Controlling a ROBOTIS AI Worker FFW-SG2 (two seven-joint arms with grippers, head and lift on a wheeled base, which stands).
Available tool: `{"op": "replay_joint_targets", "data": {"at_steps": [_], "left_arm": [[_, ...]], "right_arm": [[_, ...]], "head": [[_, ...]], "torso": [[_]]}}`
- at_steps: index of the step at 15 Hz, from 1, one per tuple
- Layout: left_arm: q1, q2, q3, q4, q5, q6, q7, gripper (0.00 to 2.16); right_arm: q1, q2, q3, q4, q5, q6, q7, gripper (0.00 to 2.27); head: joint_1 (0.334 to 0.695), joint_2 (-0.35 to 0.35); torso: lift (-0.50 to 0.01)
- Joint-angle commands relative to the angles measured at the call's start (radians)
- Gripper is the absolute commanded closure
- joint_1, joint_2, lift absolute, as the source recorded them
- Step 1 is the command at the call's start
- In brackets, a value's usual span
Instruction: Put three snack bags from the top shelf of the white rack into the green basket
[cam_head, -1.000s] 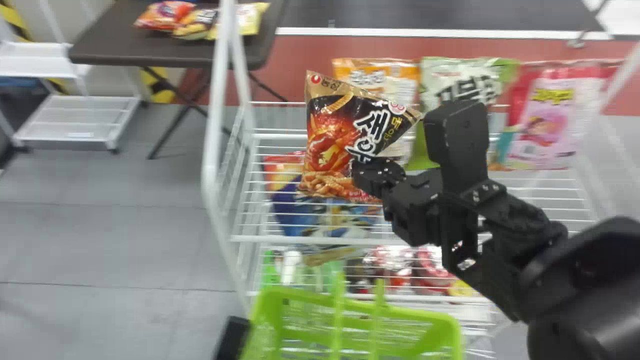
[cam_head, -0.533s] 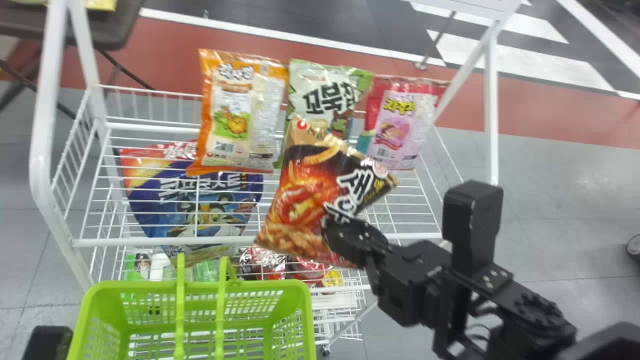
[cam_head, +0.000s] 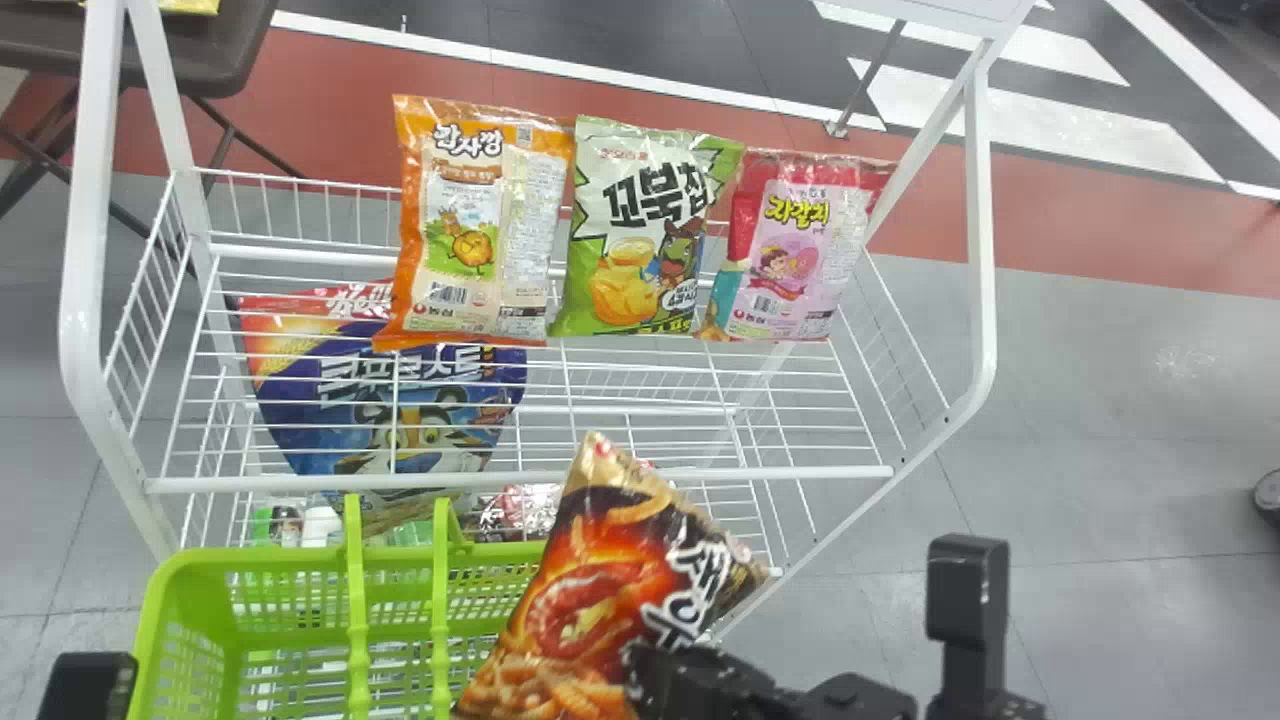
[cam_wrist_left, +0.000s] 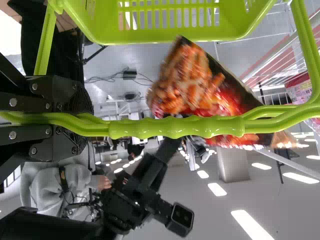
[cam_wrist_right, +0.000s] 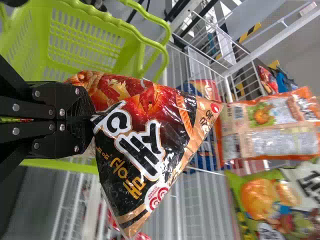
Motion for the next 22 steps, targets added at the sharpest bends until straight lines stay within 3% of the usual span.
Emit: {"op": "replay_joint_targets", "data": {"at_steps": [1,5,6,7,8,9,11,14,16,18,20,22], "left_arm": [[0.007,0.002,-0.011,-0.008,0.000,0.000,0.001,2.12],[0.017,0.002,-0.015,-0.022,-0.002,0.000,-0.002,2.12],[0.019,0.003,-0.017,-0.025,-0.002,0.000,-0.002,2.12],[0.020,0.003,-0.017,-0.027,-0.002,0.000,-0.003,2.12],[0.025,0.005,-0.017,-0.028,-0.002,0.000,-0.005,2.12],[0.027,0.005,-0.015,-0.028,-0.002,0.000,-0.007,2.12],[0.028,0.005,-0.012,-0.028,-0.002,0.000,-0.008,2.12],[0.028,0.002,-0.014,-0.027,-0.002,0.000,-0.010,2.12],[0.031,0.002,-0.015,-0.027,-0.002,0.000,-0.014,2.12],[0.034,0.002,-0.030,-0.024,-0.004,0.000,-0.014,2.12],[0.042,0.005,-0.043,-0.025,-0.005,-0.003,-0.016,2.12],[0.045,0.008,-0.050,-0.025,-0.011,0.000,-0.020,2.12]], "right_arm": [[-0.007,-0.010,0.094,0.091,0.038,-0.014,-0.028,2.12],[-0.044,-0.039,0.265,0.260,0.066,-0.069,-0.045,2.05],[-0.051,-0.051,0.301,0.277,0.088,-0.069,-0.060,1.94],[-0.058,-0.059,0.332,0.285,0.130,-0.069,-0.083,1.44],[-0.058,-0.059,0.343,0.285,0.166,-0.072,-0.088,0.57],[-0.056,-0.062,0.340,0.278,0.176,-0.072,-0.103,0.00],[-0.045,-0.062,0.294,0.243,0.163,-0.072,-0.105,0.00],[-0.050,-0.054,0.203,0.231,0.083,-0.133,-0.034,0.07],[-0.058,-0.039,0.183,0.249,0.083,-0.425,-0.066,0.08],[-0.154,-0.037,0.182,0.320,0.111,-0.636,-0.086,0.08],[-0.249,-0.036,0.208,0.395,0.160,-0.765,-0.188,0.08],[-0.341,-0.033,0.268,0.513,0.261,-1.001,-0.356,0.08]], "head": [[0.695,-0.350],[0.695,-0.350],[0.695,-0.350],[0.695,-0.350],[0.695,-0.350],[0.695,-0.350],[0.695,-0.350],[0.695,-0.350],[0.695,-0.350],[0.695,-0.350],[0.695,-0.350],[0.695,-0.350]], "torso": [[0.000],[0.000],[0.000],[0.000],[0.000],[0.000],[0.000],[0.000],[0.000],[0.000],[0.000],[0.000]]}}
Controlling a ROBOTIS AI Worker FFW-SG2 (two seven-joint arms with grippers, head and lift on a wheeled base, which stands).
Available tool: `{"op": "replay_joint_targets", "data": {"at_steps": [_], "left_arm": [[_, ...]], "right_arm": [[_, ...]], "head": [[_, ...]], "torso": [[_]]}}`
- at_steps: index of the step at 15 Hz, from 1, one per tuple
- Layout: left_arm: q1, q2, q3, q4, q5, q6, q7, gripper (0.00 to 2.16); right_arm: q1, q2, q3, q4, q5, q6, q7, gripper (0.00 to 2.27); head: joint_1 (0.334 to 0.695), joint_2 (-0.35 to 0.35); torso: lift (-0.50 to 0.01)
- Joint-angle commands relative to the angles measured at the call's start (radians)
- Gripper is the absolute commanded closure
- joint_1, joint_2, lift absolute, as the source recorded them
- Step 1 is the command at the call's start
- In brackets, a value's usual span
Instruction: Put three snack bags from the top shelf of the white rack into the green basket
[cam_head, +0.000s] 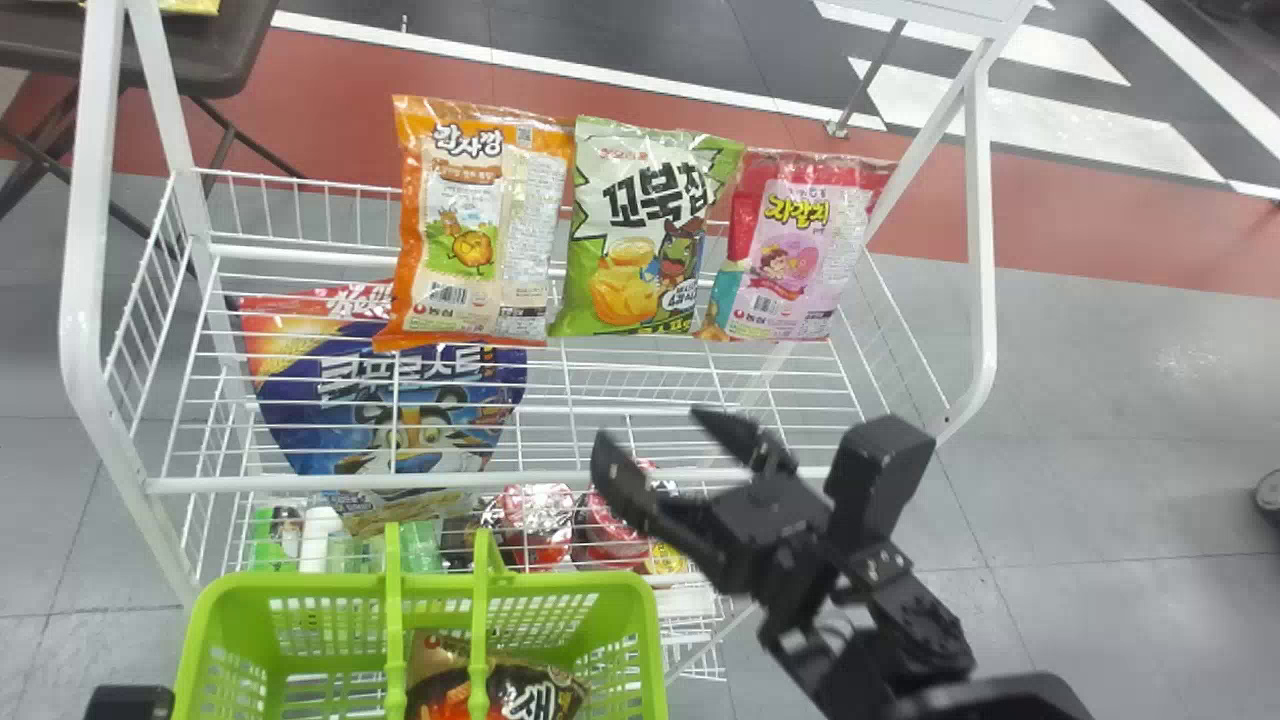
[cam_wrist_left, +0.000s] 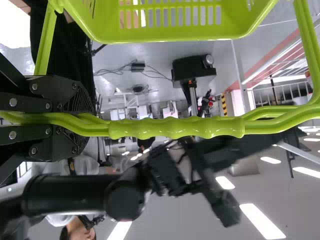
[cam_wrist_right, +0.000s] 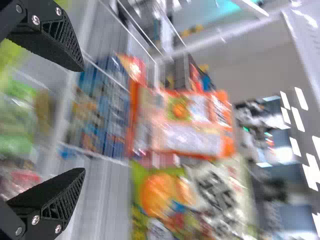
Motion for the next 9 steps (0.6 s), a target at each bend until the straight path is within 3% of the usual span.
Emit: {"op": "replay_joint_targets", "data": {"at_steps": [1,5,9], "left_arm": [[0.002,0.007,-0.005,-0.002,-0.006,0.001,-0.002,2.12],[0.008,0.010,-0.010,0.001,-0.010,0.001,-0.011,2.12],[0.011,0.013,-0.012,0.019,-0.020,0.001,-0.017,2.12]], "right_arm": [[-0.125,0.004,0.052,0.141,0.108,-0.183,-0.105,0.08],[-0.355,0.040,0.051,0.382,0.160,-0.186,-0.193,0.08],[-0.513,0.040,0.026,0.596,0.149,-0.204,-0.182,0.08]], "head": [[0.695,-0.350],[0.695,-0.350],[0.695,-0.350]], "torso": [[0.000],[0.000],[0.000]]}}
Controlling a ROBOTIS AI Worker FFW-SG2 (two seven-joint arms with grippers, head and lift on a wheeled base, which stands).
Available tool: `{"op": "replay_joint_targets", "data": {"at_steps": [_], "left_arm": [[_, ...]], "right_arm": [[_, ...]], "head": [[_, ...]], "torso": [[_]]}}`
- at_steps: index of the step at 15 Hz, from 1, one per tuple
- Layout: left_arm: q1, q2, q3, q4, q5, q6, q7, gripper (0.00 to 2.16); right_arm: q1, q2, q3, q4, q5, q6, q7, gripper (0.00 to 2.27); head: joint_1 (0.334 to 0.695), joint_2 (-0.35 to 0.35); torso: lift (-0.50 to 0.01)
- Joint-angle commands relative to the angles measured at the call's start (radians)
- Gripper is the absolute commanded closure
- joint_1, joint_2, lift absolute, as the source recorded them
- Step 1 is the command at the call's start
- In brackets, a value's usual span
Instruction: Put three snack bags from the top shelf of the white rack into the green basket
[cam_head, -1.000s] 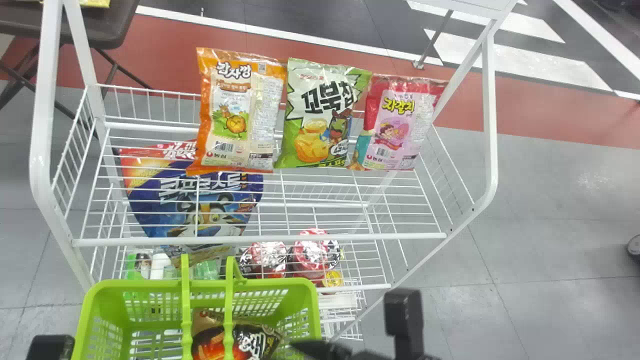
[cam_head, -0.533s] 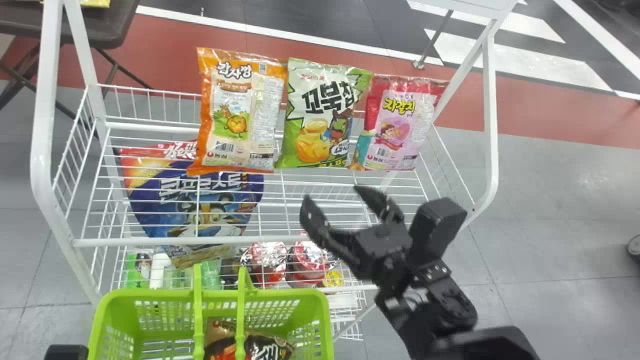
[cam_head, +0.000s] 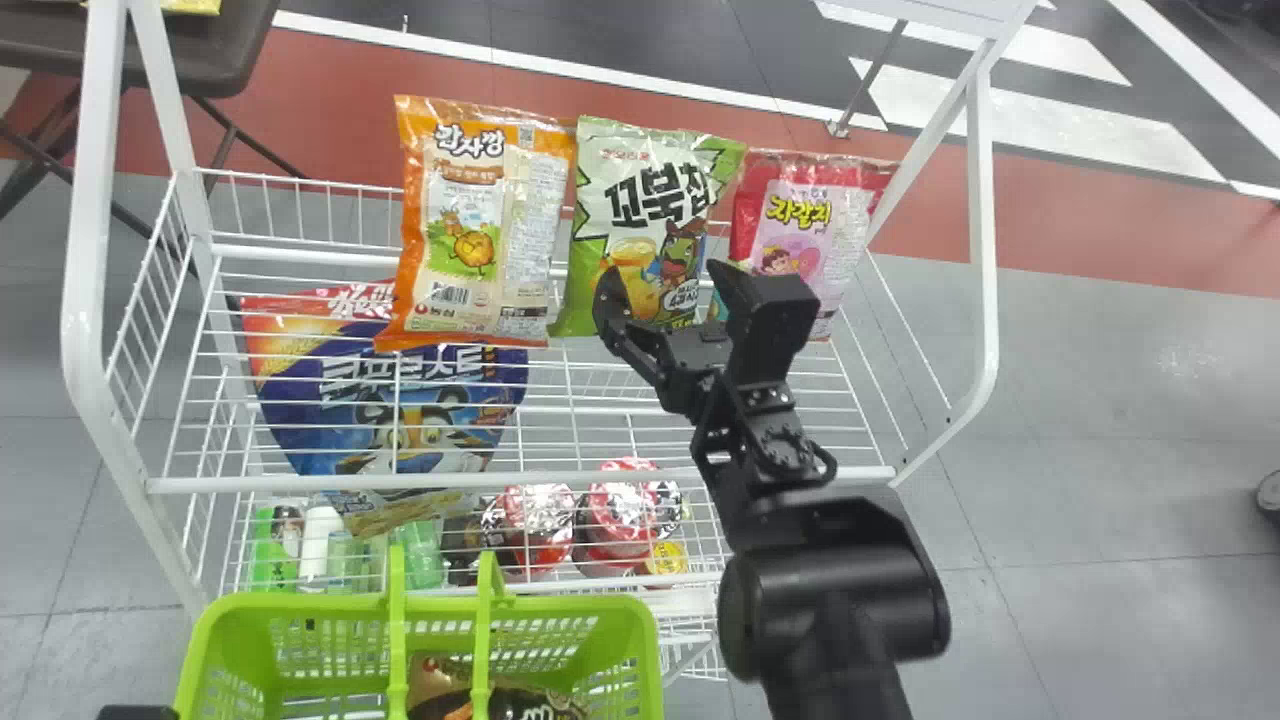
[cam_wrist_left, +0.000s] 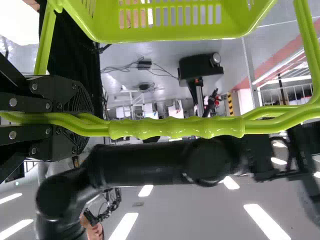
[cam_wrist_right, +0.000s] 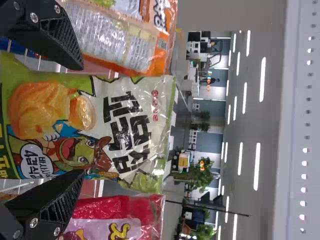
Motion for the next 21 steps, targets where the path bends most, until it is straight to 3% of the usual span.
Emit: {"op": "replay_joint_targets", "data": {"at_steps": [1,2,4,5,6,7,8,9,13,18,21], "left_arm": [[0.002,0.003,-0.001,0.005,-0.005,0.000,-0.002,2.12],[0.004,0.006,-0.001,0.005,-0.006,0.000,-0.005,2.12],[-0.001,0.015,-0.003,0.004,-0.006,0.009,-0.005,2.12],[-0.005,0.020,-0.006,0.002,-0.008,0.021,-0.003,2.12],[-0.016,0.021,-0.006,0.005,-0.008,0.034,-0.003,2.12],[-0.016,0.021,-0.004,0.004,-0.005,0.037,-0.005,2.12],[-0.016,0.021,-0.006,0.004,-0.003,0.037,-0.006,2.12],[-0.011,0.021,-0.006,0.004,-0.002,0.037,-0.006,2.12],[-0.002,0.023,0.002,0.001,-0.003,0.034,-0.012,2.12],[0.002,0.023,0.005,-0.007,-0.002,0.034,-0.028,2.12],[0.007,0.024,0.003,-0.014,-0.003,0.034,-0.028,2.12]], "right_arm": [[-0.075,0.001,-0.032,0.093,-0.048,0.009,0.031,0.08],[-0.092,-0.001,-0.060,0.094,-0.085,0.031,0.075,0.09],[-0.104,0.001,-0.065,0.119,-0.086,0.040,0.077,0.12],[-0.104,-0.001,-0.075,0.119,-0.085,0.040,0.077,0.24],[-0.107,-0.001,-0.095,0.122,-0.085,0.043,0.086,0.67],[-0.123,-0.001,-0.103,0.131,-0.089,0.077,0.112,1.44],[-0.140,-0.001,-0.120,0.140,-0.091,0.132,0.135,1.90],[-0.159,-0.006,-0.126,0.144,-0.096,0.190,0.175,2.06],[-0.189,-0.010,-0.135,0.153,-0.103,0.276,0.224,2.17],[-0.080,-0.003,-0.120,0.022,-0.129,0.255,0.223,2.17],[0.002,-0.001,-0.120,-0.091,-0.140,0.255,0.180,2.17]], "head": [[0.695,-0.350],[0.695,-0.350],[0.695,-0.350],[0.695,-0.350],[0.695,-0.350],[0.695,-0.350],[0.695,-0.350],[0.695,-0.350],[0.695,-0.350],[0.695,-0.350],[0.695,-0.350]], "torso": [[0.000],[0.000],[0.000],[0.000],[0.000],[0.000],[0.000],[0.000],[0.000],[0.000],[0.000]]}}
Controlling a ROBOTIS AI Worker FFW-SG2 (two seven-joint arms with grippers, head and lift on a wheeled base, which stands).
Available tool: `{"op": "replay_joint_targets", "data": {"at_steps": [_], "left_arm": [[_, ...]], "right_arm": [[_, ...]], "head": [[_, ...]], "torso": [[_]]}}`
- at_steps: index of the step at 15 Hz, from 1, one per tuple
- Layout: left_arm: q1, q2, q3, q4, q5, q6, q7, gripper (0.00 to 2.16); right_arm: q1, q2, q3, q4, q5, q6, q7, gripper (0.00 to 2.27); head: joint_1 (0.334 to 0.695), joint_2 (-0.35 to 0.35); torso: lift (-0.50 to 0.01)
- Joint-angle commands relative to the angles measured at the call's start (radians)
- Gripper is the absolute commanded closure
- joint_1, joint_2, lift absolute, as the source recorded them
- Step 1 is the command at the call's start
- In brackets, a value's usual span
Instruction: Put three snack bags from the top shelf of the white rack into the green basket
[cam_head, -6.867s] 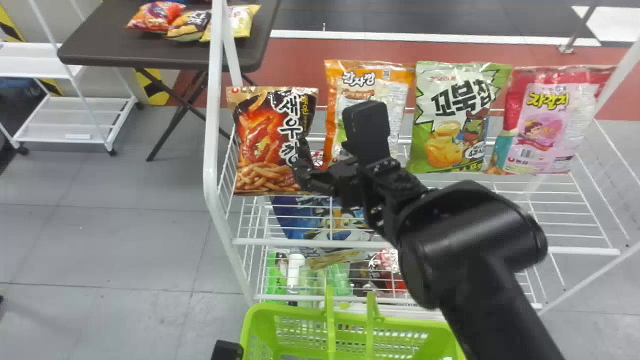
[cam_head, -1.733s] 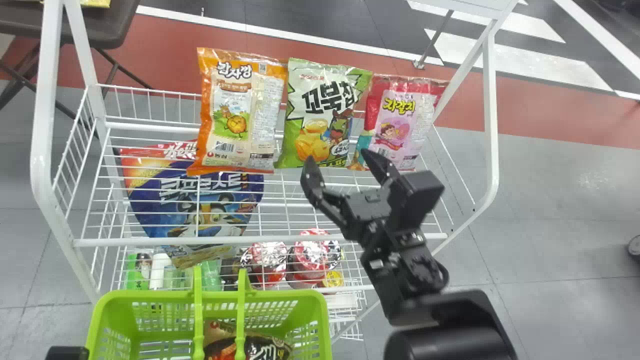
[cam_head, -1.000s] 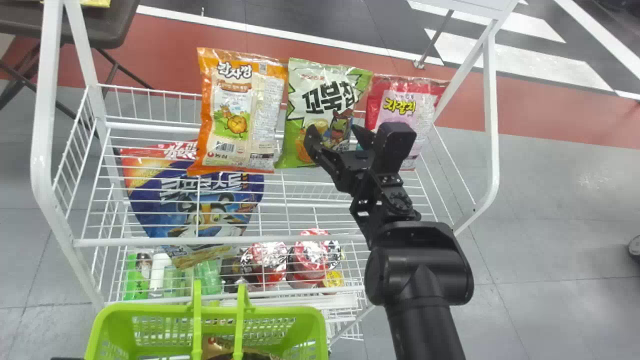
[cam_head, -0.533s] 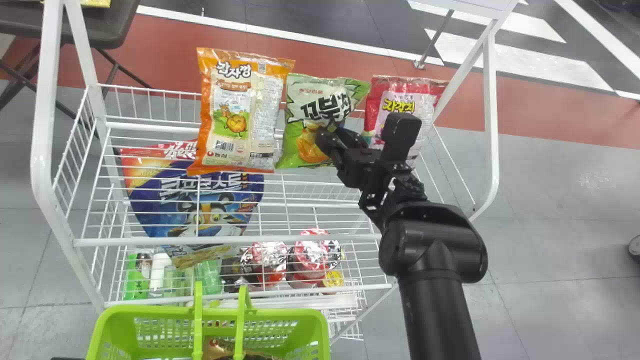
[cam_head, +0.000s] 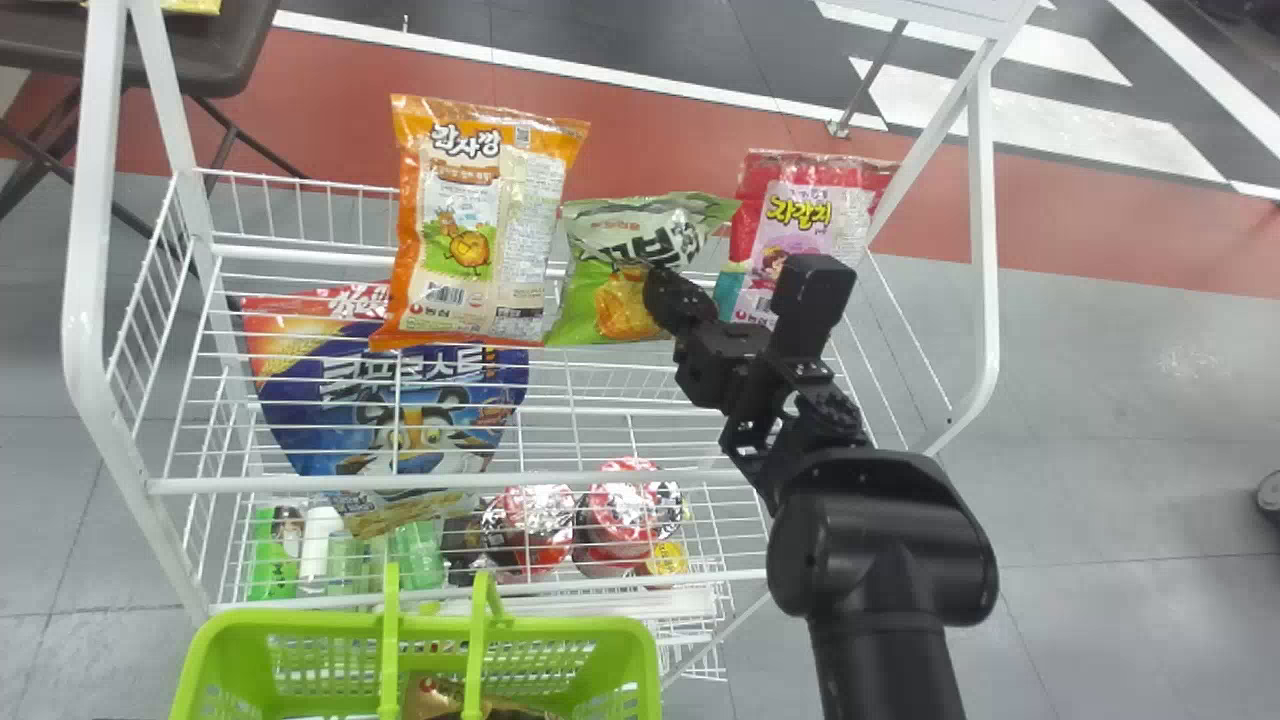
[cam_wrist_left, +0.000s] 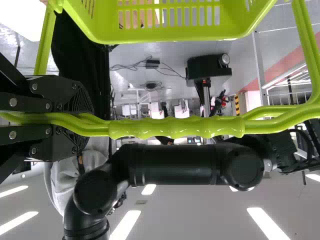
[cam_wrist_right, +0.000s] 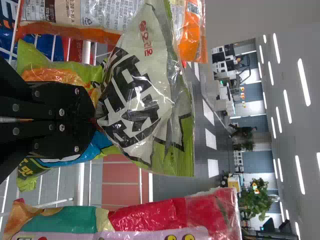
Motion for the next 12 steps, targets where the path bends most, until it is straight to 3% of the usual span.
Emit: {"op": "replay_joint_targets", "data": {"at_steps": [1,7,12], "left_arm": [[0.007,0.002,-0.002,-0.009,0.000,0.000,-0.001,2.12],[0.019,0.006,0.018,-0.041,0.001,0.000,0.000,2.12],[0.012,0.002,0.026,-0.043,0.006,0.003,0.011,2.12]], "right_arm": [[0.061,0.000,0.001,-0.085,-0.001,-0.001,-0.022,2.17],[0.326,-0.001,-0.050,-0.436,-0.008,0.026,-0.024,2.16],[0.642,0.004,-0.170,-0.665,-0.197,0.069,0.033,2.16]], "head": [[0.695,-0.350],[0.695,-0.350],[0.695,-0.350]], "torso": [[0.000],[0.000],[0.000]]}}
